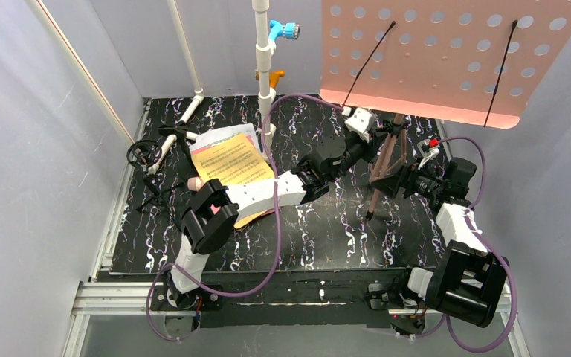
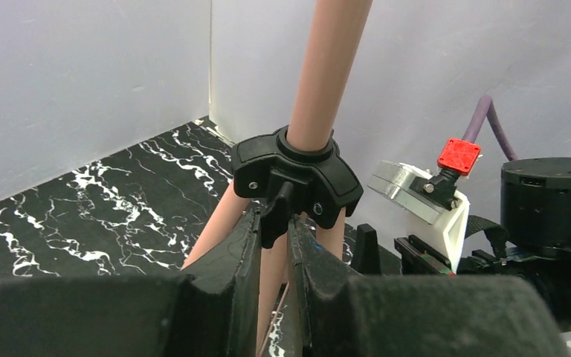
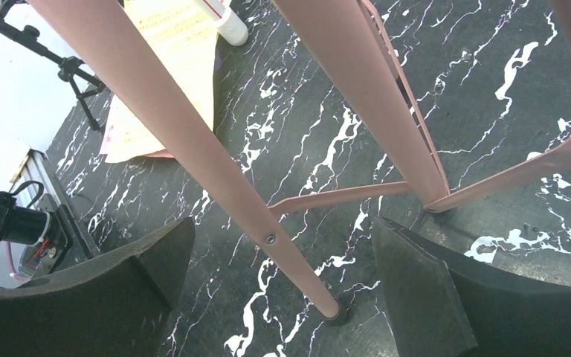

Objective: Pack up the instrument practice props
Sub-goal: Unscrew the knob on the music stand.

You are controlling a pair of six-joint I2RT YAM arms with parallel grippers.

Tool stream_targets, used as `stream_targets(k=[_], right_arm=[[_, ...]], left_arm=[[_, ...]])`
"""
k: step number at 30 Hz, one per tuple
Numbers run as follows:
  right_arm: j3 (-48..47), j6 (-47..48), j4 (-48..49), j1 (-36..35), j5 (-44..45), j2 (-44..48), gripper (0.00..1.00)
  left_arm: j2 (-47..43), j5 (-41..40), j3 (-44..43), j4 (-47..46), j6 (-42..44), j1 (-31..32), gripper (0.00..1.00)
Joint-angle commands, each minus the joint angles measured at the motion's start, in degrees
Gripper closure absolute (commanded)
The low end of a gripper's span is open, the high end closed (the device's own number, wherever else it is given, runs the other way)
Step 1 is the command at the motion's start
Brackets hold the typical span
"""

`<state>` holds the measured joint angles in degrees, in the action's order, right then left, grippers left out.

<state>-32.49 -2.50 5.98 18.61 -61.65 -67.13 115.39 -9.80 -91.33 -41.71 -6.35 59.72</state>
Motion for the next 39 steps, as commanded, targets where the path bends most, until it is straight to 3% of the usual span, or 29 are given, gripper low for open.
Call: stream_targets(k=[1, 4, 9, 14, 28, 34, 39], right_arm=[[-3.07, 2.29, -0.64, -0.33, -0.76, 0.29, 0.02], [-3.28, 2.40, -1.69, -0.33, -0.60, 0.64, 0.02], [-4.26, 6.73, -4.50, -0.33, -0.68, 0.92, 0.02], [-6.96, 14.56, -13.00, 0.09, -0.29, 1.78, 0.02], [-13.46, 31.01, -30.33, 6.67, 0.32, 3.24, 0.02], [-17.10, 31.11, -27.20, 13.21, -1.43, 0.18, 0.02], [-18.51, 33.69, -18.80, 13.84, -3.55, -4.58, 0.02]], left_arm=[[-4.92, 2.37, -0.05, 1.41, -8.68, 0.22, 0.88], [-5.62, 2.25, 0.44, 1.92, -11.01, 0.22, 0.73], [-7.73, 1.71, 0.34, 6.02, -15.90, 0.26, 0.58], [-13.36, 0.76, 7.42, 6.29, -14.68, 0.19, 0.36], [-23.17, 6.58, 23.96, 6.27, -10.92, -0.84, 0.16], [-24.48, 12.19, 28.93, 6.07, -7.32, -0.84, 0.11], [-22.43, 14.77, 28.25, 5.86, -6.76, -0.79, 0.09]])
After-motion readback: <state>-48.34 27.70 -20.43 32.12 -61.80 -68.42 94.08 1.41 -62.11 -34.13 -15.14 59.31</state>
